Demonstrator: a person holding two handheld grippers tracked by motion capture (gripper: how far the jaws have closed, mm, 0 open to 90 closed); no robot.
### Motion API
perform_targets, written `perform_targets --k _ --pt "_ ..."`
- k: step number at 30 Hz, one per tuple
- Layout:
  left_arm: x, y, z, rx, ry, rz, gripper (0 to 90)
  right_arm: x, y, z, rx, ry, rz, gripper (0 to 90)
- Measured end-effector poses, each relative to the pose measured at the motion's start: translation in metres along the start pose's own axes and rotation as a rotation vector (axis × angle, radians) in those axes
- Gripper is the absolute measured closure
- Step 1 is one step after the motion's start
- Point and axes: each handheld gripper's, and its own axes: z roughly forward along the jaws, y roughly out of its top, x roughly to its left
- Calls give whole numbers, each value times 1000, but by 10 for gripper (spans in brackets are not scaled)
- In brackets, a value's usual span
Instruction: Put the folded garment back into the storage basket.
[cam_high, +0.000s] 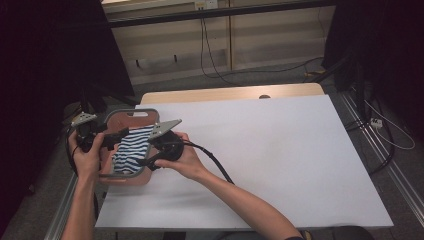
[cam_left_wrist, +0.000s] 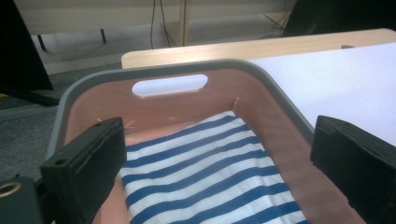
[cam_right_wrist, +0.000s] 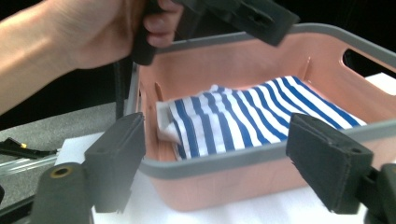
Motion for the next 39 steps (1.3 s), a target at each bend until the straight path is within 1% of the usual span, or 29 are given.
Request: perform_targets --k 3,7,9,13,17,20,23,24,27,29,33,36,37,39 --pt "-2 -1 -6 -6 -4 5 47 0 -4 -4 11 -8 0 157" --pt "-5 -2 -15 -35 -10 9 50 0 -6 -6 15 -17 6 128" --pt "-6 -3 -18 -36 -11 17 51 -1 -7 -8 22 -19 9 108" --pt "-10 -5 -24 -32 -14 19 53 -1 -9 -10 42 -35 9 65" --pt "-13 -9 -28 -33 -16 20 62 0 -11 -14 55 -48 18 64" --pt "-16 -12 -32 -28 -18 20 65 2 -13 -17 68 -76 6 64" --pt "-19 -16 -37 -30 -26 16 65 3 -15 -21 71 -94 3 64" --pt "-19 -17 -38 -29 -23 17 65 3 -15 -23 73 -100 5 62" --pt "-23 -21 -44 -34 -20 22 65 3 -17 -28 79 -111 4 59" --pt "-26 -24 -48 -36 -6 26 65 3 -18 -31 76 -119 4 59" --pt "-32 -28 -55 -47 -17 22 65 4 -20 -37 79 -123 9 58" --pt "-37 -31 -58 -49 -15 32 65 6 -22 -43 78 -141 6 54" --pt "-39 -32 -58 -55 -21 32 65 6 -23 -45 77 -147 6 50" --pt "-43 -34 -61 -90 -28 41 75 6 -25 -50 82 -168 4 43"
